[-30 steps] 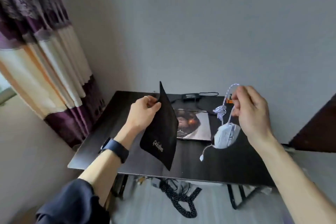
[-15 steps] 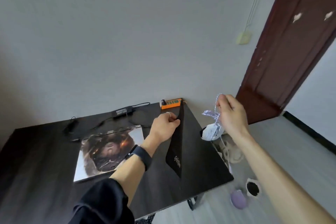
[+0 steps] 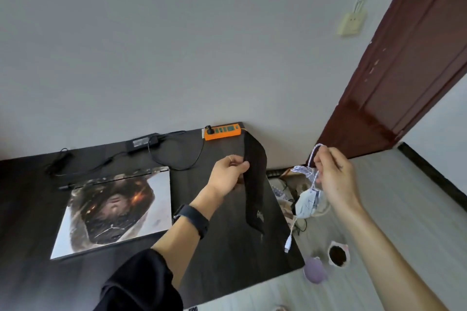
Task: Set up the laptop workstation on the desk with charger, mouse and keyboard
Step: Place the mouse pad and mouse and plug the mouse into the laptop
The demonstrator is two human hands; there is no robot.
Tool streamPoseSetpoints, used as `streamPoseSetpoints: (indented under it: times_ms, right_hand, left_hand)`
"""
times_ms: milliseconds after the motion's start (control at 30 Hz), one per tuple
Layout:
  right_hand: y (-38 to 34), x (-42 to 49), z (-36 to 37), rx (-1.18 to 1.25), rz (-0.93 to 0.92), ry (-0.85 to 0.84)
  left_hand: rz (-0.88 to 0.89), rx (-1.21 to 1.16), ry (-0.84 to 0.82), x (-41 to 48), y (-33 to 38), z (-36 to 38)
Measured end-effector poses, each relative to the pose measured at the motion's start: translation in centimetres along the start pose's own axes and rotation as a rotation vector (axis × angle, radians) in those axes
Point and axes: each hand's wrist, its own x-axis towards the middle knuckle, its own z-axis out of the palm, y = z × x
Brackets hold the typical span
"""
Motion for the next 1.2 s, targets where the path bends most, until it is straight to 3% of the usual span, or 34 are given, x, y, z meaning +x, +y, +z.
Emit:
streamPoseSetpoints:
  times_ms: [67, 200, 367, 700, 1067, 1200]
  right_hand:
    - [1.0, 0.8, 0.2, -0.029, 0.003, -0.064]
    - [3.8, 1.1, 0.6, -0.054, 0.047, -0.221]
    - [7.0, 1.2, 0.2, -0.064, 0.091, -0.352]
    - [10.4, -0.2, 0.8, -0.083, 0.120, -0.542]
    - [10.4, -2.0, 2.2, -0.133, 0.159, -0.555]
    - [7.6, -1.0, 2.6, -0.059, 0.147, -0.583]
  left_hand:
    - [-0.098, -0.041, 0.118, 0.9, -2.8, -1.0]
    - [-0.330, 0.126, 0.358, 1.7, -10.6, -3.4]
    - [-0.534, 0.490, 0.317, 1.4, -19.1, -4.0]
    - [-0.584, 0.523, 0.544, 1.8, -24.7, -4.7]
    - [-0.555, 0.572, 0.485, -0.1, -24.9, -0.5]
    - [-0.442, 0.198, 0.162, 0.1, -20.3, 3.3]
